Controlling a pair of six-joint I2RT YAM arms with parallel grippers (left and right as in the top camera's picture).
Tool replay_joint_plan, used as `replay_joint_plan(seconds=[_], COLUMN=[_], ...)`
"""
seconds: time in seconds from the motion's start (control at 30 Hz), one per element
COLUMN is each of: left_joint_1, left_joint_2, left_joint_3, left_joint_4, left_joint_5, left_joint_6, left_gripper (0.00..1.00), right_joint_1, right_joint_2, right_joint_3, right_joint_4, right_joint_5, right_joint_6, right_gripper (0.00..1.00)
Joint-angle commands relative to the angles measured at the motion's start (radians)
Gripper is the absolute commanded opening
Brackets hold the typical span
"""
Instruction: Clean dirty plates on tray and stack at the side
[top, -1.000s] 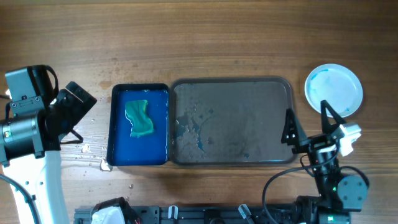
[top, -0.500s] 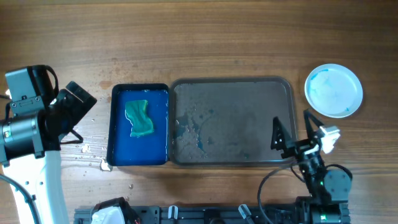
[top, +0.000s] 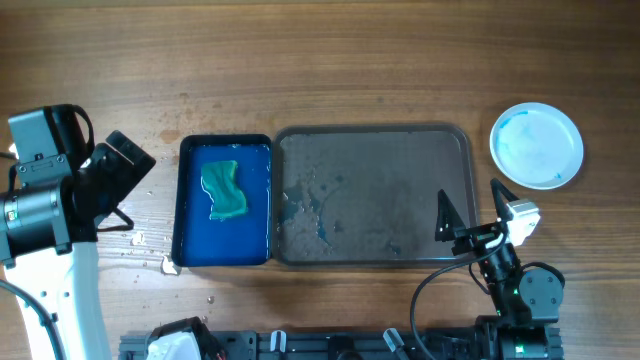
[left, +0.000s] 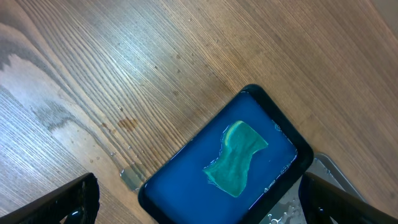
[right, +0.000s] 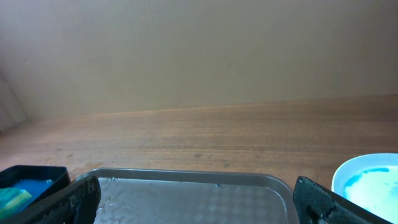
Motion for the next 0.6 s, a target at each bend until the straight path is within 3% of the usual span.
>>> replay_joint_plan(seconds=[0.0,0.2,0.57], left_joint_1=[0.005,0.005,0.005], left_joint_2=[-0.005,-0.005,-0.005], left_joint_3=[-0.001,-0.001,-0.001], left_joint_4=[0.003,0.003,0.003], left_joint_5=[-0.016,-0.016,-0.016], left_joint_6=[-0.002,-0.003,-0.002], left_gripper=[1.00,1.00,1.00], right_joint_1=[0.005,0.005,0.005], right_joint_2=[-0.011,-0.011,-0.011], right_joint_3=[-0.001,-0.001,-0.001], right_joint_4=[0.004,0.005,0.000], right_joint_5=[0.013,0.013,0.066], right_joint_6=[-0.018,-0.019,-0.203], right_gripper=[1.00,1.00,1.00])
